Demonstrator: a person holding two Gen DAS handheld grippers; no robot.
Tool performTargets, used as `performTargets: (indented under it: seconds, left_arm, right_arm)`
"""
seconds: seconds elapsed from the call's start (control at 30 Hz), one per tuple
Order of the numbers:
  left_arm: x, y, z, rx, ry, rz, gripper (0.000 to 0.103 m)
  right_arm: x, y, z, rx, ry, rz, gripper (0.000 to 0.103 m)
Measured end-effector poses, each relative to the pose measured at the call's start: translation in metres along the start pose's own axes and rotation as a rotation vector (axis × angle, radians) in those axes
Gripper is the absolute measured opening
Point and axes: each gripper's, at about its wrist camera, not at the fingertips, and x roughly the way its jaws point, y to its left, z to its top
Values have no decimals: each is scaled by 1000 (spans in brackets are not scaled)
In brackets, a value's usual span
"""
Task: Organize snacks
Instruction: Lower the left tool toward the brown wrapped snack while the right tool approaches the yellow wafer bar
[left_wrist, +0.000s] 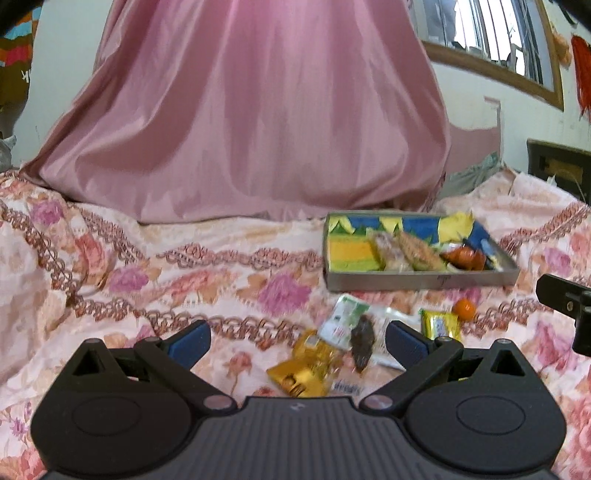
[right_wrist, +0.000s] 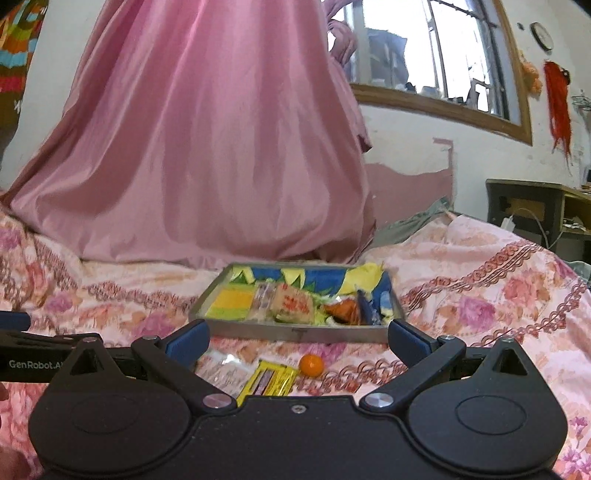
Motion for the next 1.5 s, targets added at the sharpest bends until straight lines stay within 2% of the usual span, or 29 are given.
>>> performTargets:
  seconds: [0.23, 0.43, 0.77, 1.5]
  left_arm:
    - [12, 15, -15, -13, 59, 12, 103]
    - [25, 28, -24, -74, 158, 22, 103]
    - [36, 39, -35, -86, 219, 42, 103]
    - [47, 30, -25, -28, 203, 32, 103]
  right_arm:
    - [16, 17, -15, -25, 75, 43, 102]
    - [26, 30, -27, -48, 143, 65, 102]
    - [37, 44, -39, -85, 204, 104, 102]
    - [48, 54, -46, -135, 251, 105, 102]
